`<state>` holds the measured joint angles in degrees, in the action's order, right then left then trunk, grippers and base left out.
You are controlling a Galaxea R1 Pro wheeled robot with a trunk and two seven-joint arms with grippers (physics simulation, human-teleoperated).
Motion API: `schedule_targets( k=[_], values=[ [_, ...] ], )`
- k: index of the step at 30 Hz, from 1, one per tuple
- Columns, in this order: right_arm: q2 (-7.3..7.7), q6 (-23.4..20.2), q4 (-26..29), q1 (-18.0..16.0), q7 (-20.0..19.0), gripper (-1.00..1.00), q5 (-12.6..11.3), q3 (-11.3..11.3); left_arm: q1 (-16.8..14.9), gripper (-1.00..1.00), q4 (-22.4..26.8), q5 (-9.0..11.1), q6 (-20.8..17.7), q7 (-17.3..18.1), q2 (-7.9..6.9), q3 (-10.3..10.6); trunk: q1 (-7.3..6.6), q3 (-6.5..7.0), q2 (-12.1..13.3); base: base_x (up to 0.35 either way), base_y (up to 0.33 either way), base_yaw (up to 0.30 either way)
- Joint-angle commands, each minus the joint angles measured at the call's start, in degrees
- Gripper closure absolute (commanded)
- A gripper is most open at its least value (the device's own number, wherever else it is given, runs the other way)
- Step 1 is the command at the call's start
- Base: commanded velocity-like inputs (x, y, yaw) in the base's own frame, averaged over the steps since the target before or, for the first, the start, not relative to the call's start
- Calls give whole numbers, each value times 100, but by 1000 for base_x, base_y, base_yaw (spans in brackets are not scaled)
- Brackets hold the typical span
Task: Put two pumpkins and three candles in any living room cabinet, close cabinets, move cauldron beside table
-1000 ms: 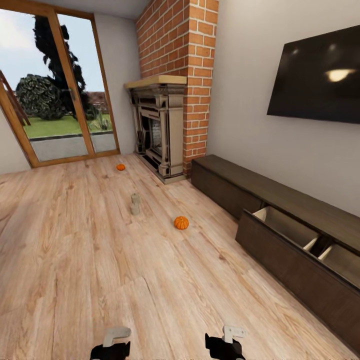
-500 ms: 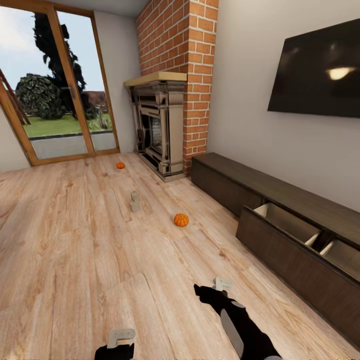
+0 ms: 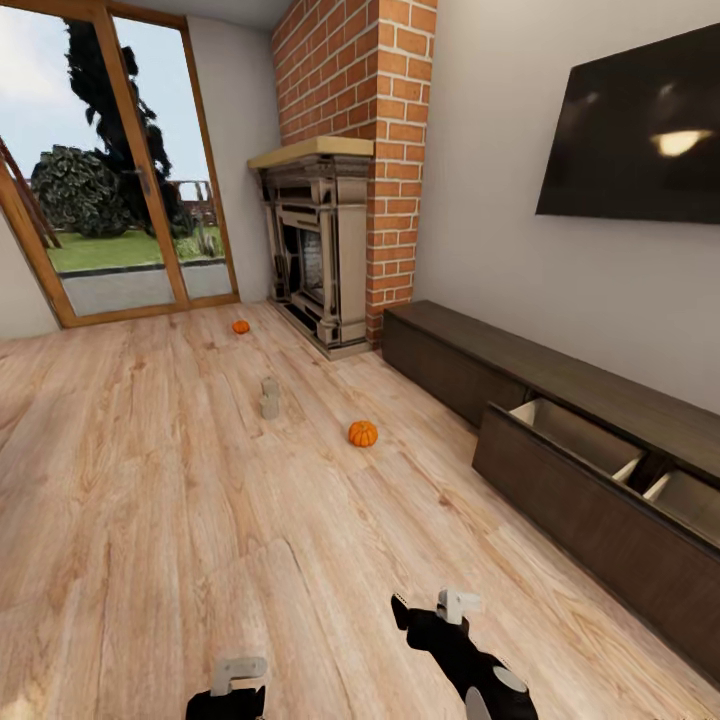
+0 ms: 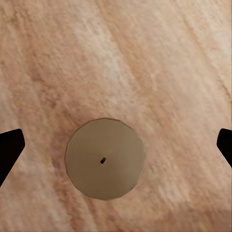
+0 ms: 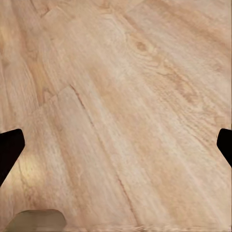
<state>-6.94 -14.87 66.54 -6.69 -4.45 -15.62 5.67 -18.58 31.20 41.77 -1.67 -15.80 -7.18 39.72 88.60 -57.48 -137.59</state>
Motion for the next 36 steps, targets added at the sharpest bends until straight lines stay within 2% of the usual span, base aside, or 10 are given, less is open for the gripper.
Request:
schedule_targets(
  k=[1, 14, 36],
  values=[
    [1, -24, -43, 15, -17, -100, -37, -5, -5, -100, 17, 33, -17, -55, -15, 47, 21, -24, -44, 0, 0, 0],
    [0, -7, -158, 45, -1, -100, -29, 5, -5, -100, 17, 33, -17, -70, -21, 46, 307, -257, -565, 0, 0, 0],
    [0, 2, -245, 45, 0, -100, -37, -2, -5, -100, 9, -20, 79, -125, -21, 49, 364, -745, -595, 0, 0, 0]
  ],
)
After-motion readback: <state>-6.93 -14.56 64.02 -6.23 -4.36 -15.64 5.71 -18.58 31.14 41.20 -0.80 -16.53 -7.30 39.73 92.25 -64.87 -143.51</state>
